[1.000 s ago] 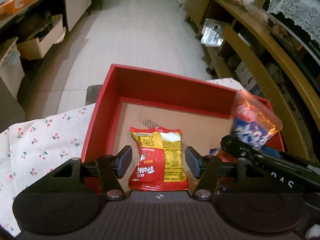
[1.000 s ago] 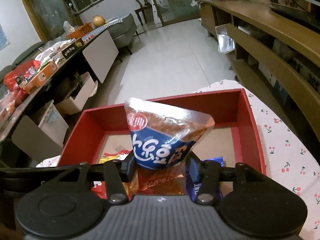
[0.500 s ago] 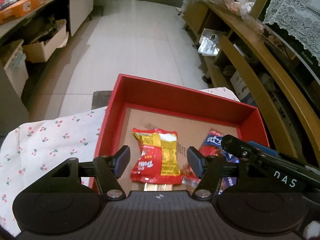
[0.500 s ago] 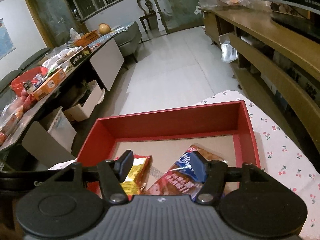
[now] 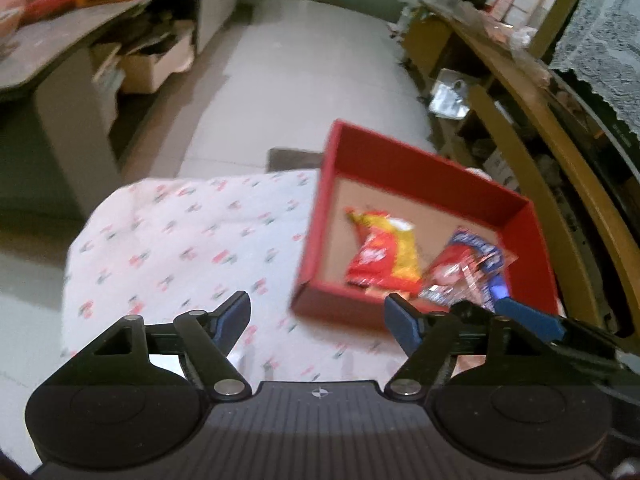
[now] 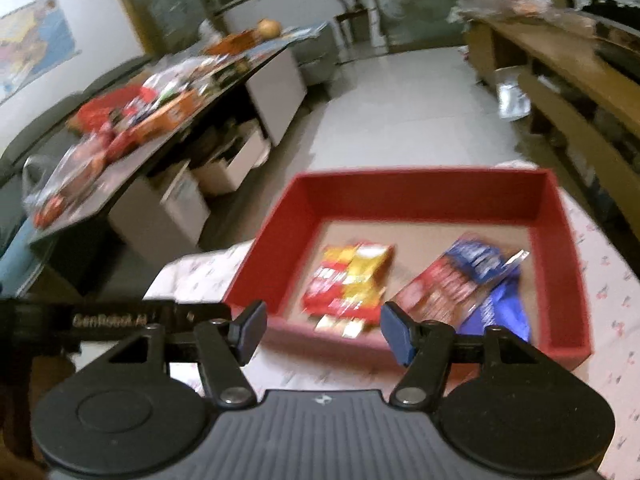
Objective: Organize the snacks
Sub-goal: 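Withdraw both tools from the box toward the remaining snacks, then grasp the white spicy-strip packet with left tool while right grasps red pastry packet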
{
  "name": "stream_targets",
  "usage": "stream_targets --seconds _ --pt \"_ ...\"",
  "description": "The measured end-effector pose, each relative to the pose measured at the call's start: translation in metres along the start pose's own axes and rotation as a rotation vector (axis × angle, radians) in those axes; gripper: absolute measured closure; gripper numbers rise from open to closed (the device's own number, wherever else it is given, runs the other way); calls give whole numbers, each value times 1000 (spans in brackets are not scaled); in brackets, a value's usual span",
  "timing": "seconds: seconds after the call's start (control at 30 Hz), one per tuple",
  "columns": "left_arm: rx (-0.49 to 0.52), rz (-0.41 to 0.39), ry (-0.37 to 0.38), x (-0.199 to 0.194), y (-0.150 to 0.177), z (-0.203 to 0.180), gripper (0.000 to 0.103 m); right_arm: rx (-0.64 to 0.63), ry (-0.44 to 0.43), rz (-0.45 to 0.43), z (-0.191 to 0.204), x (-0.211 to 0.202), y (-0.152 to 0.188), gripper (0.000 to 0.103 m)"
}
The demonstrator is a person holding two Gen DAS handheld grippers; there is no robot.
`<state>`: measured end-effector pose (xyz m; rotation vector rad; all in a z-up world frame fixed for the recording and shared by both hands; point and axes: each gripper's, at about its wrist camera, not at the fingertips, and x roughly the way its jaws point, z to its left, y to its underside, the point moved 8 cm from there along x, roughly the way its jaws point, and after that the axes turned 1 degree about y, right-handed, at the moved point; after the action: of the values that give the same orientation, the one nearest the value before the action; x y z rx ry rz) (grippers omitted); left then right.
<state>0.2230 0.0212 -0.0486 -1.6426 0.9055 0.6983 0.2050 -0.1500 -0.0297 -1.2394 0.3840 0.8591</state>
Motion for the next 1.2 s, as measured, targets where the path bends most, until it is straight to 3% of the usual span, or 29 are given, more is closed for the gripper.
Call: stream_targets --seconds 0.3,0.63,0.73,0.87,1.2 --pt "-36 79 -64 1 44 41 21 -50 -37 76 27 -3 42 25" --pt "-63 153 -136 16 83 65 19 -51 -31 109 27 -5 55 25" --pt "-40 164 -156 22 89 61 23 -51 -25 130 21 -3 59 25" --pt "-8 166 -125 19 95 48 42 -24 -17 152 9 3 61 25" --pt "42 165 -56 10 97 21 54 0 17 169 -18 5 61 24"
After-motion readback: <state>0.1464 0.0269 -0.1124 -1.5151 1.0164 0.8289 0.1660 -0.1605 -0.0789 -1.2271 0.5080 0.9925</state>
